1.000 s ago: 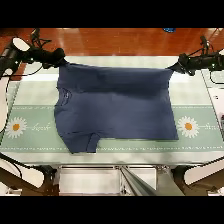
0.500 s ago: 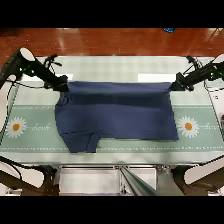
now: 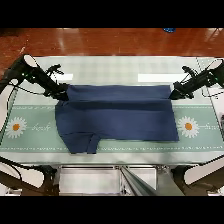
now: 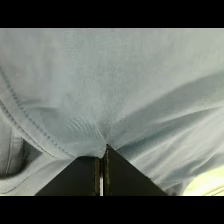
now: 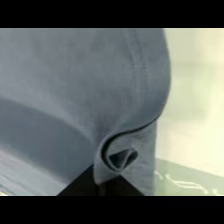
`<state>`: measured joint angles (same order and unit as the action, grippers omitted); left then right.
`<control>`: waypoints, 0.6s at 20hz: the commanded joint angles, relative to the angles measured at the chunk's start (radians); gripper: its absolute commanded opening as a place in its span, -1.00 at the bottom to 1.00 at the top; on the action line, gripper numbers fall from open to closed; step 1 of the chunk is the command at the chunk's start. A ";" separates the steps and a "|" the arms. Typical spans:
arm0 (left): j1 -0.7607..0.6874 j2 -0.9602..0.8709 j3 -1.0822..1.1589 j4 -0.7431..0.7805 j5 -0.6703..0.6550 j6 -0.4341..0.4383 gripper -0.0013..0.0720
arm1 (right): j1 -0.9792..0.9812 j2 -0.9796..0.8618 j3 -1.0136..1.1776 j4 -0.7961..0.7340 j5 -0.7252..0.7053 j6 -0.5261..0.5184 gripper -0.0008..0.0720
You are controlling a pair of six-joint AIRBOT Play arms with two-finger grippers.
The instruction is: Fold the shirts.
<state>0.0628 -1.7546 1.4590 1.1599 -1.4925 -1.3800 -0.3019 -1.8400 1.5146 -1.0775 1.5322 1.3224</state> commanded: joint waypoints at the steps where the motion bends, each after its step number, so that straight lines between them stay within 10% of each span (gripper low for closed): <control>1: -0.009 -0.003 -0.002 0.003 -0.002 -0.024 -0.41 | 0.000 0.000 -0.002 -0.010 -0.037 0.052 -0.18; 2: -0.016 -0.006 -0.002 0.004 -0.002 -0.021 0.33 | 0.000 0.000 -0.002 -0.003 -0.053 0.062 0.15; 3: -0.019 -0.007 -0.002 0.018 0.000 -0.023 0.42 | 0.000 0.003 -0.002 0.003 -0.058 0.095 0.15; 12: 0.113 0.340 -0.172 0.038 0.075 -0.047 0.42 | -0.072 0.401 -0.229 -0.105 -0.126 0.157 0.15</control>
<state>0.1226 -1.5639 1.3849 1.1950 -1.4914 -1.4570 -0.3393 -1.5848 1.4071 -1.1561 1.4849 1.4605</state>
